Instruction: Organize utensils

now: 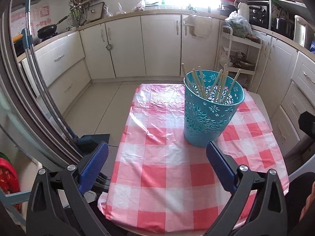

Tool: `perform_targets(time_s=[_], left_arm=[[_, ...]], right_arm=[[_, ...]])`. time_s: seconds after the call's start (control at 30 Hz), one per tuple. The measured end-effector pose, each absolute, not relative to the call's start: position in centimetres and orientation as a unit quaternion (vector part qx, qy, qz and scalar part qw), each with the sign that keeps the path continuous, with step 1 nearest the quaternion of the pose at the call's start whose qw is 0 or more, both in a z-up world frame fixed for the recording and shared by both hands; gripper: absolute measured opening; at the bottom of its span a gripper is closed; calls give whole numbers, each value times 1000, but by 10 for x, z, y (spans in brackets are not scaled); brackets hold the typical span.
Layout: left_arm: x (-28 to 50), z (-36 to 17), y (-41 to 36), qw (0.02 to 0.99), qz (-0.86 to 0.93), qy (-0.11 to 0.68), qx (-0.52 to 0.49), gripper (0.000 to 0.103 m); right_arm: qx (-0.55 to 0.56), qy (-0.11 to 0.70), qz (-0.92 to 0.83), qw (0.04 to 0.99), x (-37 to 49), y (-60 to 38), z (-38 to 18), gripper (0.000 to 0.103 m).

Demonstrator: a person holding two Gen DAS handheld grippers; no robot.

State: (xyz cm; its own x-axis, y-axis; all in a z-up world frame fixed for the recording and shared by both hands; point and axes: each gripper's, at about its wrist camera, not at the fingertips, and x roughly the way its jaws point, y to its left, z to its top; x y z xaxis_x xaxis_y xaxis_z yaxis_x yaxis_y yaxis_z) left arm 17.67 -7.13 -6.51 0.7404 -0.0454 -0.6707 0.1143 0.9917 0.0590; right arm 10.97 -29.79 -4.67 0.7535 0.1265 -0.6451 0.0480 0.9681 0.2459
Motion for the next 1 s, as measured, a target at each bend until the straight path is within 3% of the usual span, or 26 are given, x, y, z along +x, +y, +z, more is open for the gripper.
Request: perform_targets(time_s=[0.4,0.57,1.0], left_arm=[[65,-5,-38,941,-54,334,31,95],[23,1,-32,947,-40,316,47,95],[-23,2,-33,951,-40,304,44,95]], right_arm=[[66,333,-3,941,0,-253,2,96],[73,290,10,954,-51,-235,1,96],[71,269,0,961,-76,-233,2,96]])
